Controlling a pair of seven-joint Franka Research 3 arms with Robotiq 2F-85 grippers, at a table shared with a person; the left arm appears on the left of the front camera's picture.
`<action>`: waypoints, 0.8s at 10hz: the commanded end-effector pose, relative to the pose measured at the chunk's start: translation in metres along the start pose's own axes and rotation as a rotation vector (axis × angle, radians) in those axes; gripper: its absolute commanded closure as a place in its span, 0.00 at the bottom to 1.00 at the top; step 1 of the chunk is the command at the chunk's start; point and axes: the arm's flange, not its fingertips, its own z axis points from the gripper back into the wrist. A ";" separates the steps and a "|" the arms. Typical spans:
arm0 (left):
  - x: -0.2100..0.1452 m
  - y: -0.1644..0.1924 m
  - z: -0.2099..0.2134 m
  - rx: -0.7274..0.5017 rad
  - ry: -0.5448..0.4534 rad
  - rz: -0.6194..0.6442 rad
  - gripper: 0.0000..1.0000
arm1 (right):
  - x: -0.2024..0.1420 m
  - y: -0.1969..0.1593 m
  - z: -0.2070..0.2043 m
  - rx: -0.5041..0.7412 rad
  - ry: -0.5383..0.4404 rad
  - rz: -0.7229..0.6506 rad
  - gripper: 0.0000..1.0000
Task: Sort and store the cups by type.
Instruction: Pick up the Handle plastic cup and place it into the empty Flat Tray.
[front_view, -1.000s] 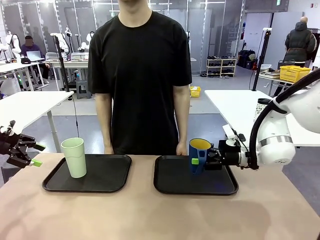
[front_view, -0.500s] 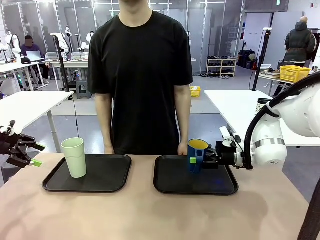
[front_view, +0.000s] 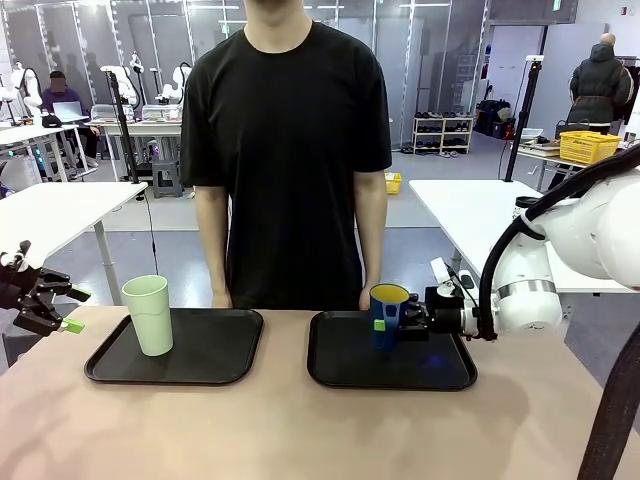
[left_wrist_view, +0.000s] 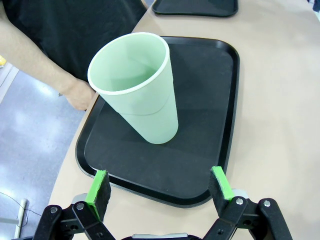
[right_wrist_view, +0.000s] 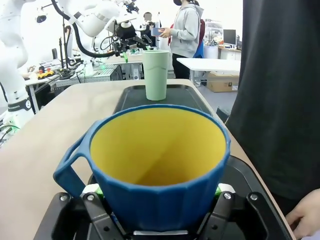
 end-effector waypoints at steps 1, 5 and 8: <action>-0.002 0.004 0.000 -0.005 -0.019 -0.020 0.00 | 0.000 -0.010 -0.009 -0.016 0.010 -0.046 0.27; -0.002 0.004 0.000 -0.005 -0.019 -0.020 0.00 | -0.018 -0.017 -0.013 -0.029 0.034 -0.071 0.27; -0.002 0.004 0.000 -0.005 -0.019 -0.020 0.00 | -0.025 -0.017 -0.012 -0.026 0.027 -0.067 0.27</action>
